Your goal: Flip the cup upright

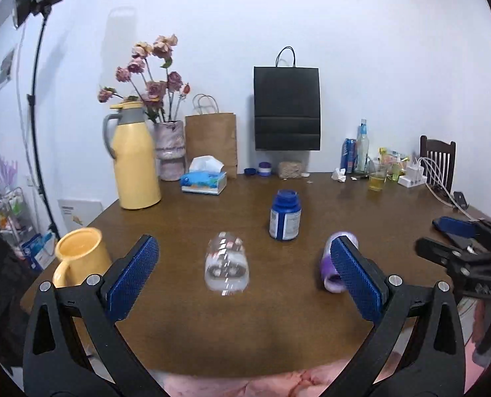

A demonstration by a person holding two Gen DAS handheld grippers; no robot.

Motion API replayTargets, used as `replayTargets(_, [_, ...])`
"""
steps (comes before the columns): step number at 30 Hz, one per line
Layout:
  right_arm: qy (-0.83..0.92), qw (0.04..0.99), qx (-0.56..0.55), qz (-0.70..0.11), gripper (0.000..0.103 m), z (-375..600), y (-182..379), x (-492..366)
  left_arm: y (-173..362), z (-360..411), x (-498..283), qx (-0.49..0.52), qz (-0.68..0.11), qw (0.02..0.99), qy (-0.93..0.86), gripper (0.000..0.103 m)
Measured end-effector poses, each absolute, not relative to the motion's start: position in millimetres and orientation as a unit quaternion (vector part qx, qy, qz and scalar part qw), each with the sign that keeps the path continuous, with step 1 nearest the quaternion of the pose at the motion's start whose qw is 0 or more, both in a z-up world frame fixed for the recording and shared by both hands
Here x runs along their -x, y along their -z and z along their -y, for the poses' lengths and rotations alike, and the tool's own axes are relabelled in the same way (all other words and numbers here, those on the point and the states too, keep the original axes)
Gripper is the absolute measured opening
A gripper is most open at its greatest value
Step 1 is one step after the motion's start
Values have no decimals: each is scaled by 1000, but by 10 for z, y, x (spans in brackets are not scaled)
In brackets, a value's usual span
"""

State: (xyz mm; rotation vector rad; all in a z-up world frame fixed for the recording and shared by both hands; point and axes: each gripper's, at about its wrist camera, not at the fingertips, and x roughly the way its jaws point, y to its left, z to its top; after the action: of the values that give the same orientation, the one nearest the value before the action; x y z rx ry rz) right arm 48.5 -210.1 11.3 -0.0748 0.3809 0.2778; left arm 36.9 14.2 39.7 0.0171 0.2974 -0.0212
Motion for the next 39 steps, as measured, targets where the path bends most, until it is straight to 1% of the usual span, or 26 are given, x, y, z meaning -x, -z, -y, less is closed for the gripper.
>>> replayTargets(2, [-107,978,42,-175,85,2114,-33,-267,-278,-127,-158,-25,-145,989,-11,103])
replayTargets(5, [-126,977,6,-174,85,2133,67,-51,-226,-141,56,-22,-145,989,-28,103])
replayTargets(8, [-121,975,8,-184,85,2059,115,-36,-261,-146,200,-19,-114,993,-29,103])
replayTargets(19, [-127,981,20,-148,85,1985,16,76,-303,-135,204,-14,-115,993,-36,103])
replayTargets(39, [-123,982,19,-145,85,2008,6,81,-312,-133,234,-18,-117,992,-38,103])
